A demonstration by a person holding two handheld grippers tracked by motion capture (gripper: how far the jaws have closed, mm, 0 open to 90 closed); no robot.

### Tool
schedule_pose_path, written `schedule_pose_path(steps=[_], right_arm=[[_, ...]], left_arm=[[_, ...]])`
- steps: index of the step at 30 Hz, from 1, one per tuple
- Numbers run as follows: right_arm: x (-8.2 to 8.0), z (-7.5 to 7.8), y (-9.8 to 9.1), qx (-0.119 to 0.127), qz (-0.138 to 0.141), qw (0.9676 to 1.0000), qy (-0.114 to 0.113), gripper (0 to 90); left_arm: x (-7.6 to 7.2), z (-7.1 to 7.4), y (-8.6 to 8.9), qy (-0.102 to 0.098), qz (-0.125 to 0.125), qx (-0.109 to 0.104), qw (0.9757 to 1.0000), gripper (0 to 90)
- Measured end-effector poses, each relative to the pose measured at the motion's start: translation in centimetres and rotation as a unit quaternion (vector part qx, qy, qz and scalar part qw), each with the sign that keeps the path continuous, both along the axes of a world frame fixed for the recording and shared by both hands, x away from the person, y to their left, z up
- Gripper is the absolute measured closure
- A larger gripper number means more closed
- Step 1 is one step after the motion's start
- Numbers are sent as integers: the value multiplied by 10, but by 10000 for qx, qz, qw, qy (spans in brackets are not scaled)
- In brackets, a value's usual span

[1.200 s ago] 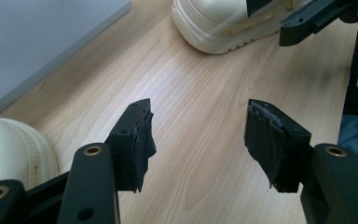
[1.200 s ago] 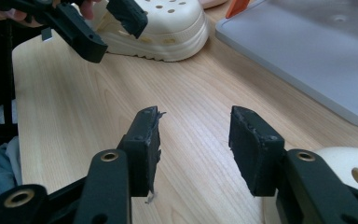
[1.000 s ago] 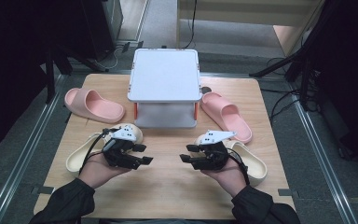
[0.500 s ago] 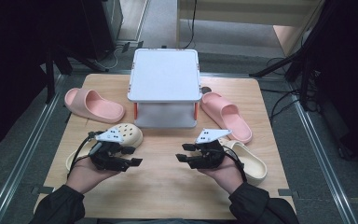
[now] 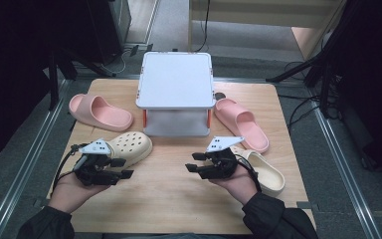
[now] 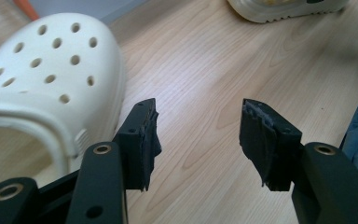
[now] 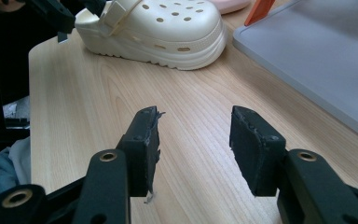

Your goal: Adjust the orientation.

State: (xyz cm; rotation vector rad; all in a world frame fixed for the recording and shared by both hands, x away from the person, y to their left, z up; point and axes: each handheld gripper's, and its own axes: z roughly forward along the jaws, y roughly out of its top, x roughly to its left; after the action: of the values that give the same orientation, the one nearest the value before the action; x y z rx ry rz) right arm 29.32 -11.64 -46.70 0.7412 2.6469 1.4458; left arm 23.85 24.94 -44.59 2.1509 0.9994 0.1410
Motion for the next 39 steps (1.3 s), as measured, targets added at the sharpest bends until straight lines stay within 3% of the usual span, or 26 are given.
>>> schedule_pose_path(steps=[7, 11, 16, 22, 24, 27, 33, 36, 39], right_arm=[[1, -1, 2, -31, 24, 10000, -2, 530], [1, -1, 2, -41, 25, 10000, -6, 530], [1, -2, 2, -66, 40, 10000, -17, 530], [1, -3, 4, -100, 49, 9999, -12, 530], [1, -3, 4, -113, 59, 9999, -22, 530], [1, -3, 4, -116, 57, 9999, -20, 530], [0, -4, 2, -117, 13, 9999, -2, 530], [0, -4, 1, -101, 20, 9999, -18, 530], [-1, -3, 0, -104, -10, 9999, -15, 530]], left_arm=[[-3, 3, 22, -135, 334, 190, 9992, 463], [-1, 1, 29, -188, 401, 222, 9988, 457], [15, -23, 41, 8, 639, 313, 9975, 466], [29, -40, 37, 89, 566, 407, 9975, 526], [34, -44, 33, 104, 514, 434, 9977, 619], [34, -43, 32, 31, 482, 378, 9981, 737], [36, -35, 30, -34, 560, 477, 9973, 768], [35, -26, 30, 1, 581, 171, 9982, 772], [33, -22, 23, 3, 501, 213, 9985, 773]])
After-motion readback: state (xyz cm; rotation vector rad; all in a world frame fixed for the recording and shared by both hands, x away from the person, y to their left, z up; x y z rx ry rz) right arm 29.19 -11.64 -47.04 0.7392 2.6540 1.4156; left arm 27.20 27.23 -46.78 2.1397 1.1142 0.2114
